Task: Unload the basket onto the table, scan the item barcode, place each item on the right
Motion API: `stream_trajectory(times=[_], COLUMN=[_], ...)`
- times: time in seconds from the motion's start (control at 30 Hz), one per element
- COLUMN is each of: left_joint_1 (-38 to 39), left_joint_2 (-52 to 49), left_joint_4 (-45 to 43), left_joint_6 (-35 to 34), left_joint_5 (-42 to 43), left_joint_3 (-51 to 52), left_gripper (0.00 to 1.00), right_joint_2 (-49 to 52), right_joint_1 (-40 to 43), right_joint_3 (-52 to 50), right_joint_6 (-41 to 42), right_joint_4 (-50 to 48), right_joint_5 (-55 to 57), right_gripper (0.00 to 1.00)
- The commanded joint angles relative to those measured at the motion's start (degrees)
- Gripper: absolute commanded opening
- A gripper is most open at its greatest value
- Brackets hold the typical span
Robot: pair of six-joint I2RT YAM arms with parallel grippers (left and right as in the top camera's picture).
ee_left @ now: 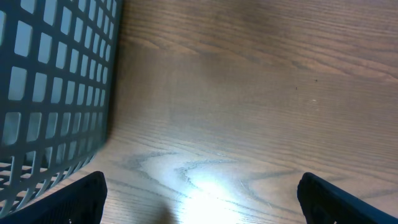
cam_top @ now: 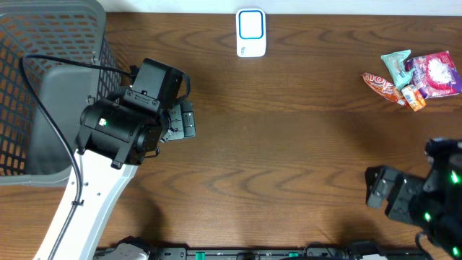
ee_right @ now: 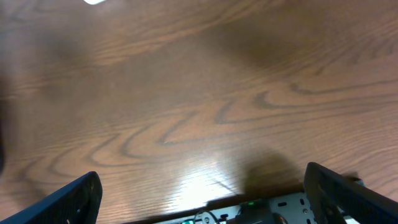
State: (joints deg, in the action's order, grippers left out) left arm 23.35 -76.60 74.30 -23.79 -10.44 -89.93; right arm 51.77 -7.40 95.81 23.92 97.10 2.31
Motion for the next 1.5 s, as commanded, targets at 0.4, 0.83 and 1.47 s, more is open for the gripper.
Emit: stream_trajectory(times=[0.4, 0.83, 1.47], left_joint_1=[-0.17, -0.17, -0.17], left_joint_2=[0.2, 0.2, 0.2], left_joint_4=[0.09, 0.09, 0.07], left_joint_6=[-0.13, -0.13, -0.13], left_joint_5=[-0.11, -0.11, -0.11], left_joint_3=[-0.31, -0.31, -0.31], left_gripper=[0.98, 0.98, 0.98], right_joint_2=[-3.5, -3.52, -13.14], right_joint_1=[-0.44, -0.44, -1.05], right_joint_3=[-0.39, -1.09, -18.14], right_joint_6=[0.9, -1.95, -9.25], right_joint_4=[0.17, 0.17, -13.31], right_joint_5=[-1.16, -1.03, 4.02], right_gripper=[0.99, 0.99, 0.99])
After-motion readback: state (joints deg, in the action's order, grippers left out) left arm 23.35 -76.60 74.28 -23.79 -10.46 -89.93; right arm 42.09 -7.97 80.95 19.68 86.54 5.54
